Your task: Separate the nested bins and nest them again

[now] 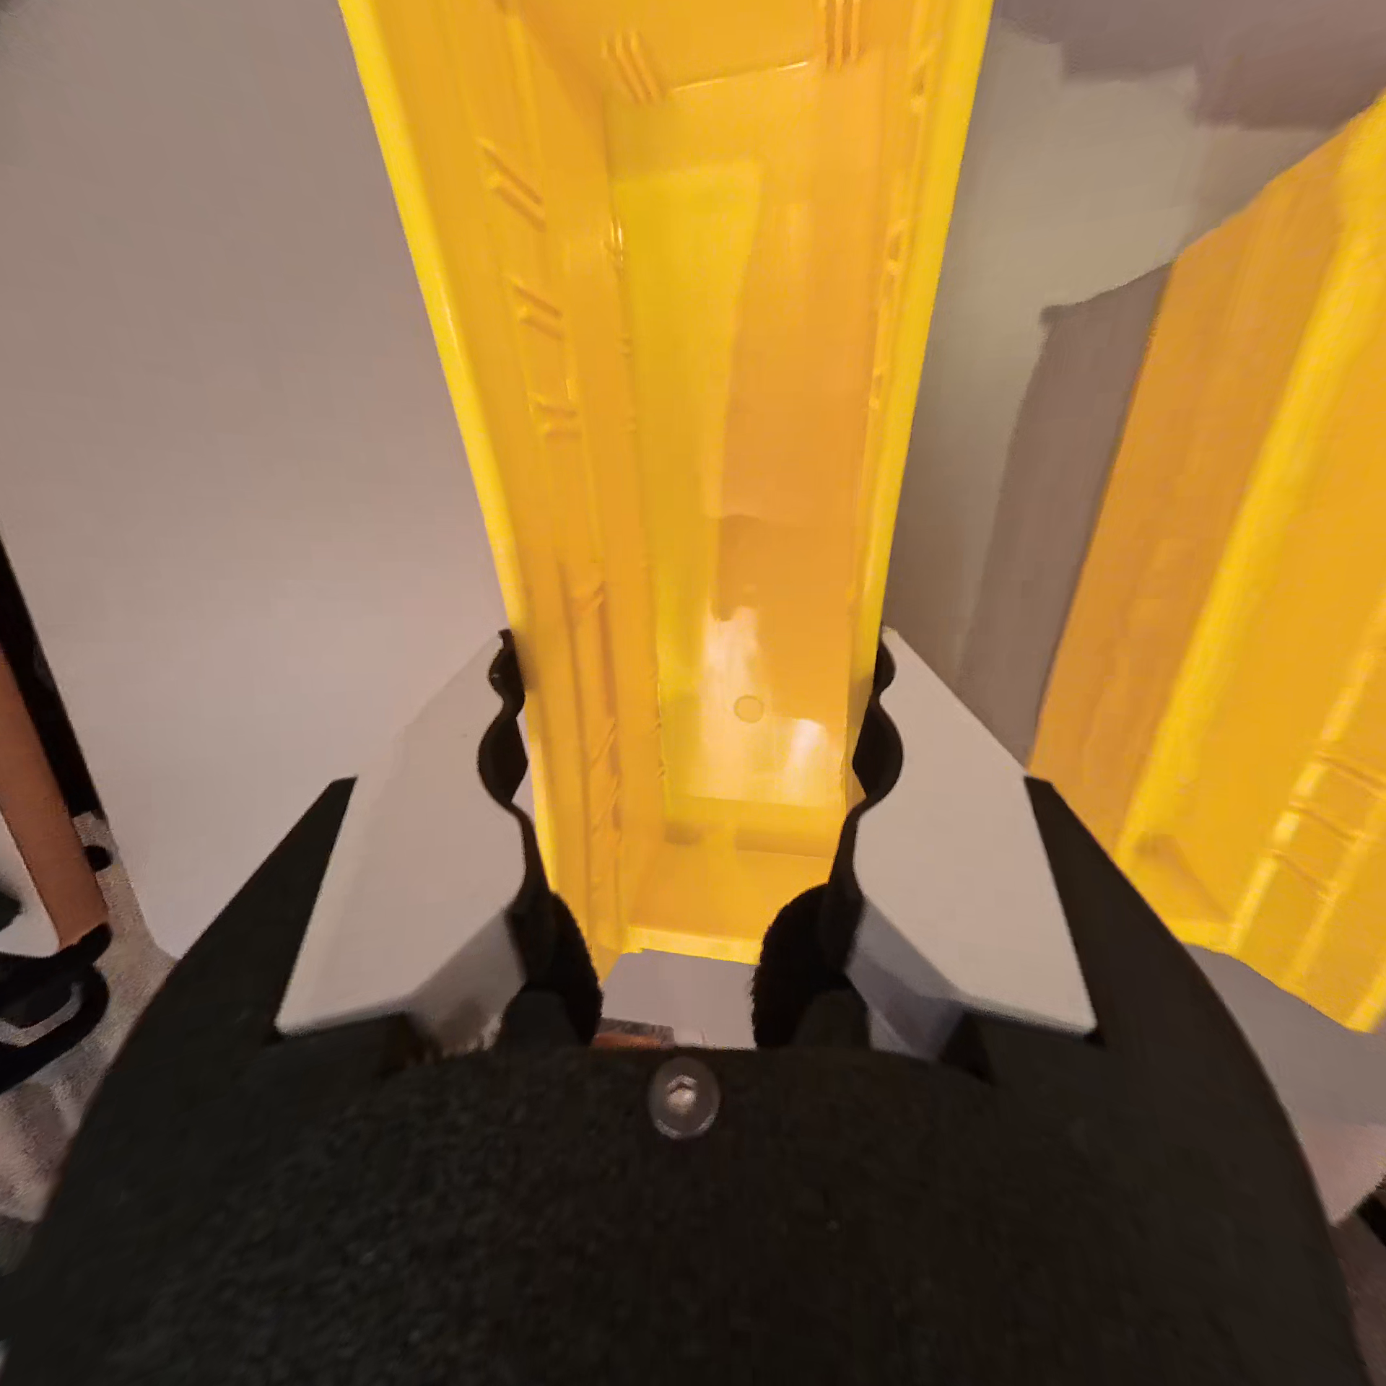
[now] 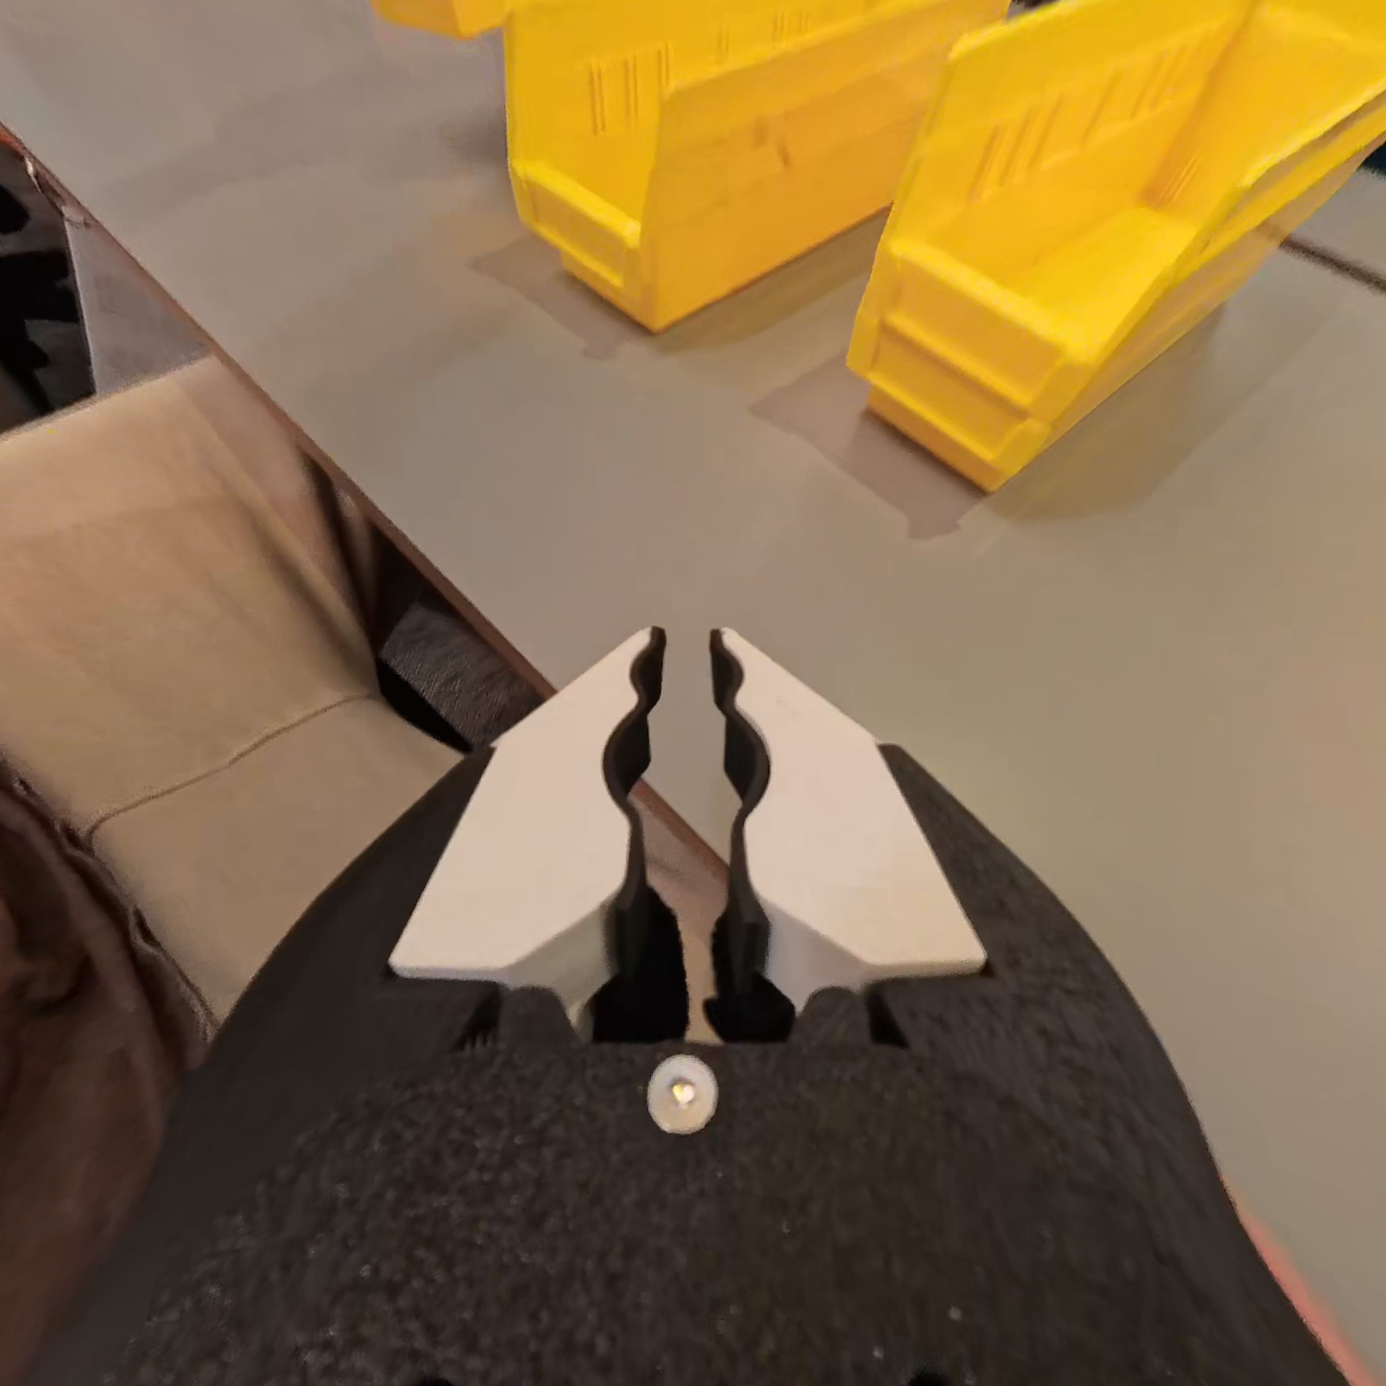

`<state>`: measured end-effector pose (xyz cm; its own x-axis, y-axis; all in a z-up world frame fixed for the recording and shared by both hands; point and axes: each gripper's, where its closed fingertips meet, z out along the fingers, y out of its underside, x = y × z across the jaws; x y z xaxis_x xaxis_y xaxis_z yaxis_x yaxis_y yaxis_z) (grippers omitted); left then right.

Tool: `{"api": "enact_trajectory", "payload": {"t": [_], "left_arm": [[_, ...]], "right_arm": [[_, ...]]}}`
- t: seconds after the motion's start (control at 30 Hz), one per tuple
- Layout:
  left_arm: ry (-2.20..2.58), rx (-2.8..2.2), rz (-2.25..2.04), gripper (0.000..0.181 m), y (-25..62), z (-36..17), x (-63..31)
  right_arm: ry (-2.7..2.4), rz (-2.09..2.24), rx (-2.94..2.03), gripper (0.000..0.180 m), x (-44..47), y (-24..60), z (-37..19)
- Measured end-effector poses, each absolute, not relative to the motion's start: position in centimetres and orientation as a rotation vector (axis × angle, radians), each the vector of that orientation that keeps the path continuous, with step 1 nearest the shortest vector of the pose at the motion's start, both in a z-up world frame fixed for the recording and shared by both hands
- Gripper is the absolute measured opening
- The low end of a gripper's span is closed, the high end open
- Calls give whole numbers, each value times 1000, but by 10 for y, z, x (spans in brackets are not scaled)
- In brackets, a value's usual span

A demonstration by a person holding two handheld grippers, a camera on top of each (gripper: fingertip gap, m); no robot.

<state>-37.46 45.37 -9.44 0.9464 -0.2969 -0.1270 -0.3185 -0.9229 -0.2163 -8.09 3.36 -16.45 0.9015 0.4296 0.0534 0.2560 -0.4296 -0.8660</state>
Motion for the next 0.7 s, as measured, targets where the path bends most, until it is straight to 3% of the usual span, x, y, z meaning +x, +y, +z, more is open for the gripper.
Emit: {"api": "enact_trajectory", "payload": {"t": [0.07, 0.13, 0.23, 0.43, 0.7], "left_arm": [[466, -2833, 93, 88, 450, -66, -357], [489, -2794, 61, 88, 443, -38, -332], [556, -2745, -1, 89, 424, -3, -278], [721, -2682, -114, 89, 370, 25, -145], [884, -2725, -48, 90, 330, -11, -28]], "right_arm": [[-467, 208, -2015, 20, -81, 37, -159], [-413, 197, -2009, 50, -77, 42, -157], [-335, 250, -2014, 68, -77, 46, -155], [-308, 269, -2018, 76, -72, 43, -154], [-249, 226, -1986, 77, -48, 37, -146]]}}
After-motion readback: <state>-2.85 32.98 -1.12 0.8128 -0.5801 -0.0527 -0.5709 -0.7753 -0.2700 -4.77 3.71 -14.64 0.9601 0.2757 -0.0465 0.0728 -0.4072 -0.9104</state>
